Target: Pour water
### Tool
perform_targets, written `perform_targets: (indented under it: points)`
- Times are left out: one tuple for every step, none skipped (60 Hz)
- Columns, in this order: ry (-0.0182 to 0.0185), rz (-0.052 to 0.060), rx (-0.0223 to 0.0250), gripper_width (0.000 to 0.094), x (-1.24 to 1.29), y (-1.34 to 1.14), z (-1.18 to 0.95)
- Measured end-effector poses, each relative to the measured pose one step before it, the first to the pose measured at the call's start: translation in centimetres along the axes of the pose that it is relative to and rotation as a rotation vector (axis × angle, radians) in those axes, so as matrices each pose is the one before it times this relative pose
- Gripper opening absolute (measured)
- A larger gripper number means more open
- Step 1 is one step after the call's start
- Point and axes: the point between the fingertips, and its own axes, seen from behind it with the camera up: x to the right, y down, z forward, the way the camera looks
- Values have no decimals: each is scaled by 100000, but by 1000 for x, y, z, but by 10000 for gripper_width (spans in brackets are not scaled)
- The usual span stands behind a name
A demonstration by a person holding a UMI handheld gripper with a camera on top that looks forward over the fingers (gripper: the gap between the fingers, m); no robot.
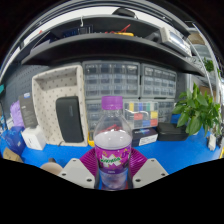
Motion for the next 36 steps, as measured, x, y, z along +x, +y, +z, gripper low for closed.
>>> perform_targets:
  points:
    - [146,-464,-477,381,152,461,122]
    - [53,-564,-437,380,105,484,146]
    - [-162,-579,-81,381,144,549,208]
    - [-195,-594,-678,413,-175,708,-40]
    - [-721,-567,-3,406,-94,300,-106]
    - [-747,-199,4041,399,-184,-745,-5]
    - [-386,-51,937,400,-79,-1,35]
    - [-727,556,-591,404,-135,284,-63]
    - [-204,-233,1956,398,3,-308,17]
    - [110,-1015,24,396,65,128,-64]
    - [-653,-862,549,396,-162,-27,-64]
    - [-1060,-799,1031,396,-21,-13,223]
    - [-170,-797,89,397,-118,52,-306]
    - [-77,-391,315,397,-47,-39,-65]
    - [-273,19,591,399,19,-42,99]
    - [3,214,312,403,-33,-26,-49]
    - [70,247,279,404,34,-29,-27]
    - [-14,355,250,404,-5,-6,-33]
    - [-148,300,173,413,33,-40,-20]
    - [-108,318,2,424,60,3,-40]
    - [-235,555,157,427,197,124,75]
    - [-51,720,-264,433,54,7,-108]
    - [11,800,-130,437,85,3,-42]
    - [134,701,-198,448,105,-13,-80]
    - [3,736,77,458,57,-31,-50]
    - [78,662,-81,468,74,13,-57]
    - [100,571,36,477,80,15,-41]
    - [63,584,-18,486,55,26,-43]
    - [200,742,9,493,62,12,-45]
    - [256,717,-64,505,87,25,-39]
    - [230,825,-372,521,35,113,82]
    - [-87,749,-1268,546,18,250,-22]
    - [31,654,-1940,577,7,434,-11]
    - [90,86,-2195,641,37,575,-15]
    - [185,-542,-2019,668,50,563,-32]
    - [106,-948,-1822,691,38,545,-70]
